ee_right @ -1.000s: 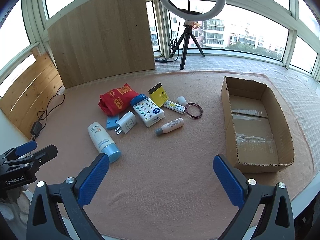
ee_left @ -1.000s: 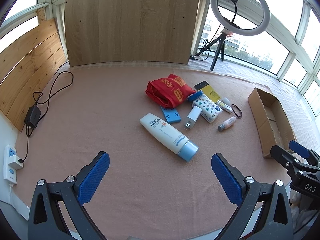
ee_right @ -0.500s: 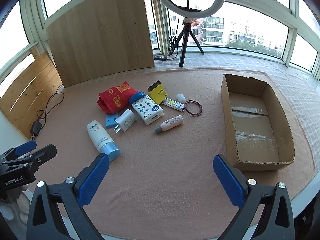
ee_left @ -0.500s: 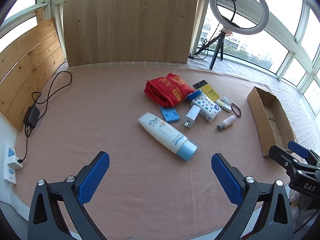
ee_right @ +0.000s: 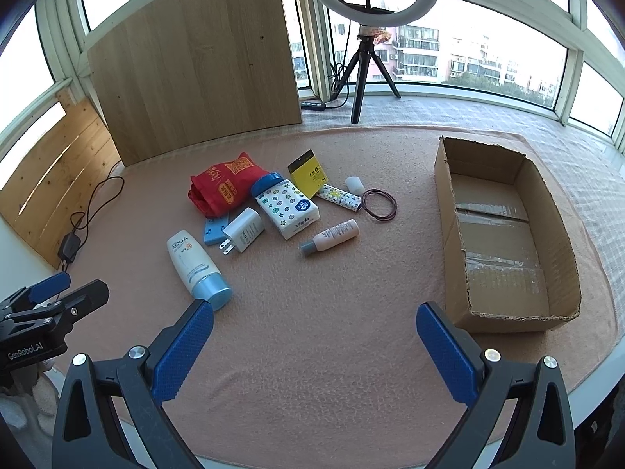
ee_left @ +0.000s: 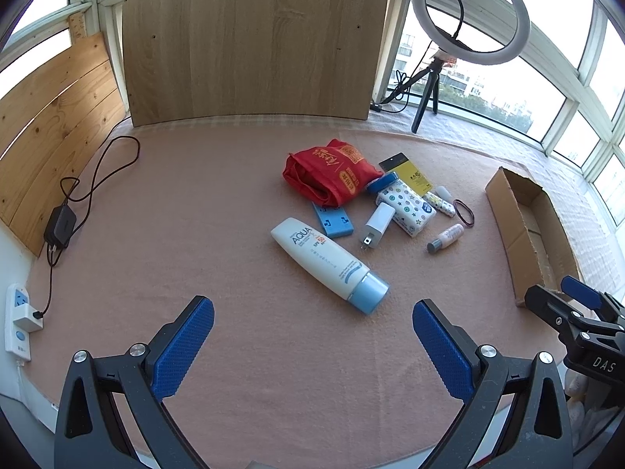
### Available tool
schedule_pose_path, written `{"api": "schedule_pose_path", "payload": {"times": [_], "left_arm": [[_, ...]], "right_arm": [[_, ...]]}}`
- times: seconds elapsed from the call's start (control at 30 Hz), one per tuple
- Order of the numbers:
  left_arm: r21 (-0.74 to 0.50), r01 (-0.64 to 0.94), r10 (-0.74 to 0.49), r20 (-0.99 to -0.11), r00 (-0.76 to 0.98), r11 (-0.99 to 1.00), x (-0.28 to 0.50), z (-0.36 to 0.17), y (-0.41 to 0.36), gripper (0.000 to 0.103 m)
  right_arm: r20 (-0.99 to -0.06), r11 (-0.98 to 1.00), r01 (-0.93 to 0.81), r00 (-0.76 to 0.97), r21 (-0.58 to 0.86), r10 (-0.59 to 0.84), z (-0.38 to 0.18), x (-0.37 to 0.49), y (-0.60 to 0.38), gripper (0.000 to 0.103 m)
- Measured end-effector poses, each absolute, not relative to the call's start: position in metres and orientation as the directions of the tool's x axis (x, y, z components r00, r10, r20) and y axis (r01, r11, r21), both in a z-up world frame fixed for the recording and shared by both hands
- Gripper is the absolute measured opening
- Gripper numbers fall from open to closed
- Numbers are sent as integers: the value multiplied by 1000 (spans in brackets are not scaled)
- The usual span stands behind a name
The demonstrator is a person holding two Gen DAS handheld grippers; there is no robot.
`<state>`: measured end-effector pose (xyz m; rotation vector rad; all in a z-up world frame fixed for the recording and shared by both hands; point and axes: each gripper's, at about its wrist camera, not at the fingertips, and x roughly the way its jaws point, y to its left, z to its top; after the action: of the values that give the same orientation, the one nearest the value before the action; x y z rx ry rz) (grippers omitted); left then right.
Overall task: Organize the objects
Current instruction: 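Move the left tool toward the white AQUA sunscreen tube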
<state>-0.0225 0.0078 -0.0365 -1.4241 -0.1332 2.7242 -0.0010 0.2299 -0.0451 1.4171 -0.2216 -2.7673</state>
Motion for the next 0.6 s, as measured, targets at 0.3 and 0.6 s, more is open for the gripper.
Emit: {"api": "schedule_pose_path", "payload": {"times": [0.3, 0.6], "left_arm": [[-107, -18, 99, -830, -549, -994, -35, -48, 6, 103], [-107, -19, 102, -856, -506, -994, -49, -72, 3, 102]], "right_arm": [[-817, -987, -26, -565, 161, -118, -54, -5, 228, 103], [-821, -980, -39, -553, 196, -142, -60, -5, 235, 102]]}}
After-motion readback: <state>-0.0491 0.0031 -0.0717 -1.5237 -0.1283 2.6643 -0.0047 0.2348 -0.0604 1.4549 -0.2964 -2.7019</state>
